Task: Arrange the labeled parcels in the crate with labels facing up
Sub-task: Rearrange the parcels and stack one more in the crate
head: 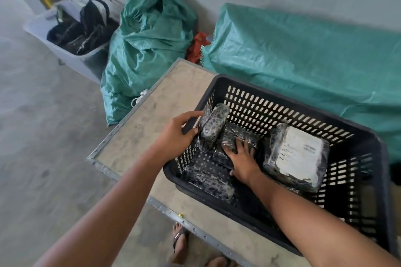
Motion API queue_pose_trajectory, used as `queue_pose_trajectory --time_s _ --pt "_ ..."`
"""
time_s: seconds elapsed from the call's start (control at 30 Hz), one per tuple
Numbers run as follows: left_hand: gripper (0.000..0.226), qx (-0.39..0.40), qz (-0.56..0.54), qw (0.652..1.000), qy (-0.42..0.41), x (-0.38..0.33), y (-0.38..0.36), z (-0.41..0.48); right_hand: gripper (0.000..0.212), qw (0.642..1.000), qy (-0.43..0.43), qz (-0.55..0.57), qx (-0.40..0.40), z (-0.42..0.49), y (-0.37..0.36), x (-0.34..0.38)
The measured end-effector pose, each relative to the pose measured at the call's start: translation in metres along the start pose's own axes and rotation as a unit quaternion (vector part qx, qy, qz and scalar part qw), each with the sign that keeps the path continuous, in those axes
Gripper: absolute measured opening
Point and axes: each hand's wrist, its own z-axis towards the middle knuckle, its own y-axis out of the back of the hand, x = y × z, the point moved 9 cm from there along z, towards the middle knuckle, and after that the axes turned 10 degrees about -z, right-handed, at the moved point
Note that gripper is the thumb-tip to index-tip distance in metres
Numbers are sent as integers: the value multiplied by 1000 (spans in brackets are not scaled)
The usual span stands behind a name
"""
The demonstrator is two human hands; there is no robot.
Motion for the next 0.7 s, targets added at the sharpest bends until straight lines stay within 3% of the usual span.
queue_pose_trajectory --time_s 0.13,0.33,0.57,0.7 --pt "47 -1 5 1000 0 1 0 0 112 998 20 -55 -21 -1 -2 5" --pt "44 2 10 1000 13 -4 0 -3 107 1000 21 0 -7 -5 12 7" --pt "43 4 4 1000 12 -9 0 -7 79 986 111 95 -76 -28 59 1" --pt "45 7 -1 1000 15 -11 0 -8 68 976 115 158 -92 -35 81 -6"
